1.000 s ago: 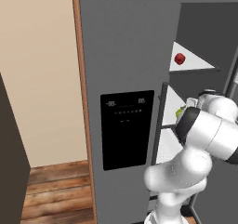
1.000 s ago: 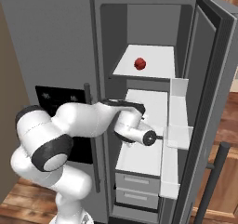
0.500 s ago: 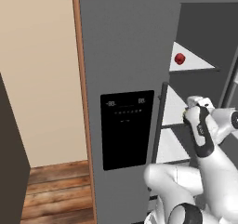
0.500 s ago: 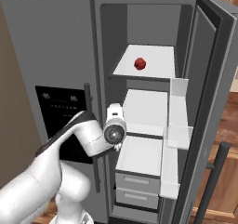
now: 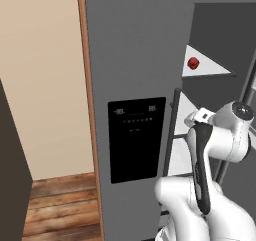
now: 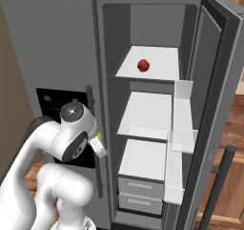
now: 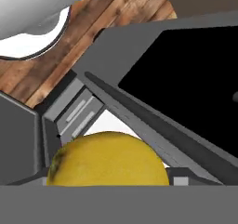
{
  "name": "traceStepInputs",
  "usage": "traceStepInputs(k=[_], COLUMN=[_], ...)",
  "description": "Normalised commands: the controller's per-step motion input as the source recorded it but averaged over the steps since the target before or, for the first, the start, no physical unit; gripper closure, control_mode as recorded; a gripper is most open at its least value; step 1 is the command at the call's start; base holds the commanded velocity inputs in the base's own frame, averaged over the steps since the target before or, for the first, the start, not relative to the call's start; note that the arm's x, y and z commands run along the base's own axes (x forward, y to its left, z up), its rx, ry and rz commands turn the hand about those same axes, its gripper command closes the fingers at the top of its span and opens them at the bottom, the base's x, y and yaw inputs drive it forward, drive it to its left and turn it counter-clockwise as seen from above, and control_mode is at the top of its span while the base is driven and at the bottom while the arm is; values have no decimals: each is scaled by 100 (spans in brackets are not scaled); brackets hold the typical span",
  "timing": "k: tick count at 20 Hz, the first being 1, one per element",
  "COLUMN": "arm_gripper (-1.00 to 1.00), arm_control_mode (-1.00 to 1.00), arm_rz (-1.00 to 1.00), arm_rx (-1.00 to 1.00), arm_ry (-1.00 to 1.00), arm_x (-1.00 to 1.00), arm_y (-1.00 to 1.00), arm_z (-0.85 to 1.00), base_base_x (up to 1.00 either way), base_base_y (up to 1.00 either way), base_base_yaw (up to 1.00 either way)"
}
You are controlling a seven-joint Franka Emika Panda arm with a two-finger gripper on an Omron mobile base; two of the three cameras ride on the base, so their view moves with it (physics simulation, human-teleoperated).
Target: Place the cold items (bell pepper and lemon) from the fridge in one tupperware on the dining counter. Place the warm items (kebab skewer and hot dog) in the stove area in another tupperware.
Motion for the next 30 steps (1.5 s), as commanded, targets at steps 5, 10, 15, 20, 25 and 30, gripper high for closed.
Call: traceStepInputs(k=[5,10,15,20,25,30], arm_gripper=[100,100,100,100,100,100], arm_control_mode=[-100,-100,-100,100,100,100], arm_rz=[22,2,1,0,0,0], arm_rx=[-38,0,0,0,0,0], arm_ry=[19,-13,-5,-5,0,0], arm_x=[-25,-2,0,-1,0,0], arm_y=[53,-1,0,0,0,0], arm_z=[-28,-30,-9,-2,0,0], base_base_x=[0,0,0,-8,-29,-47], base_base_y=[0,0,0,0,-3,-6], base_base_yaw=[0,0,0,-2,-25,-40])
